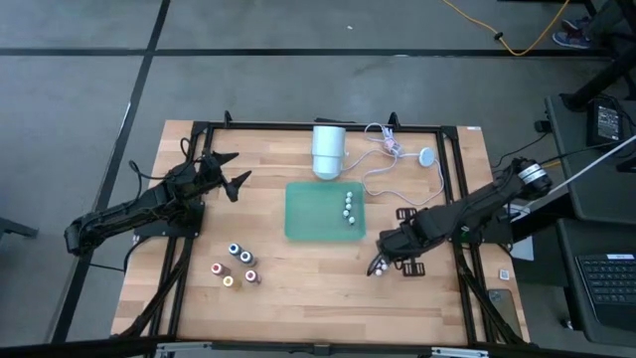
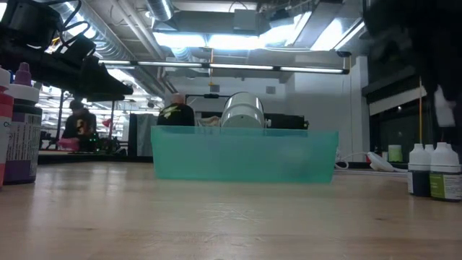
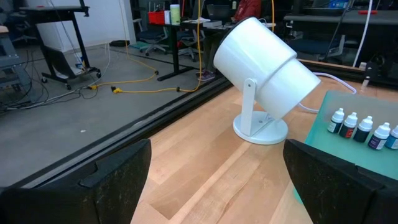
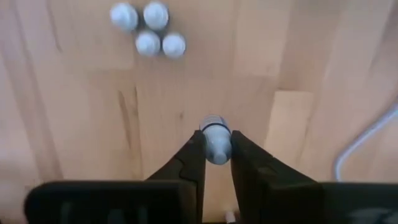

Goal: Pick & Place food coloring
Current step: Put the small blue food coloring bottle into the green bin

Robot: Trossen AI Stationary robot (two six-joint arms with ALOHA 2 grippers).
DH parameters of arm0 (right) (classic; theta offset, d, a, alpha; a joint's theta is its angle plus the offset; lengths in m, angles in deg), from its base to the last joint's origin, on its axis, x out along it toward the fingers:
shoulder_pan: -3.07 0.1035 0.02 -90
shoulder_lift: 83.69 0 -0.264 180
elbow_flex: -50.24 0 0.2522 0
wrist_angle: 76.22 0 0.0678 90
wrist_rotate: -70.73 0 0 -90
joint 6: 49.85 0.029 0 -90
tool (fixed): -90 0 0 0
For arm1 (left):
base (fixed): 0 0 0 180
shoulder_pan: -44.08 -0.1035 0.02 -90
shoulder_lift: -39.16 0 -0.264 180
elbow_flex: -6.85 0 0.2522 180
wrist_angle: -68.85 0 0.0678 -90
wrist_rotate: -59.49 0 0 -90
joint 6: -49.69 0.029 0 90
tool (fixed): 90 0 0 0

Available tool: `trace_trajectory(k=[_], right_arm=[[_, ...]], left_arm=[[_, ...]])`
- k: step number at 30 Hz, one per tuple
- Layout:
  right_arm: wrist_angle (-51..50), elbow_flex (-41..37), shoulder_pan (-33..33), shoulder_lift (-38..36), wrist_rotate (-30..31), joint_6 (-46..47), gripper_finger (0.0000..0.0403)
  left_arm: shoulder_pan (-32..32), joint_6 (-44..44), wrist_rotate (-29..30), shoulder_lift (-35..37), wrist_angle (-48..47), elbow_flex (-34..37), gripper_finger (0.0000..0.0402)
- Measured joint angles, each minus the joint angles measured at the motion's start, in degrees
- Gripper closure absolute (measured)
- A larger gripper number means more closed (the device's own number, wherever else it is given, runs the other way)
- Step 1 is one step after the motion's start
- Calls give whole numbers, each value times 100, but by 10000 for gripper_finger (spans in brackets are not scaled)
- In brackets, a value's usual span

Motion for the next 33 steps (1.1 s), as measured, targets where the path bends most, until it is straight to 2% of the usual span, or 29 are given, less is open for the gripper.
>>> trace_trajectory(k=[4, 8, 14, 26, 33], right_arm=[[-325, 686, -227, 183, 4, -253, 330], [-446, 1363, -518, 526, 33, -744, 341], [-311, 2082, -1039, 1095, 386, -1543, 339], [895, 2199, -1841, 2019, 365, -2503, 338], [1083, 2201, -2064, 2380, 363, -2665, 333]], left_arm=[[-1, 0, 0, 0, 0, -1, 41], [0, 0, 0, -1, 0, -2, 41], [0, 0, 0, 0, 0, -1, 41], [-2, 0, 0, -1, 0, -2, 41], [0, 0, 0, 0, 0, 0, 41]])
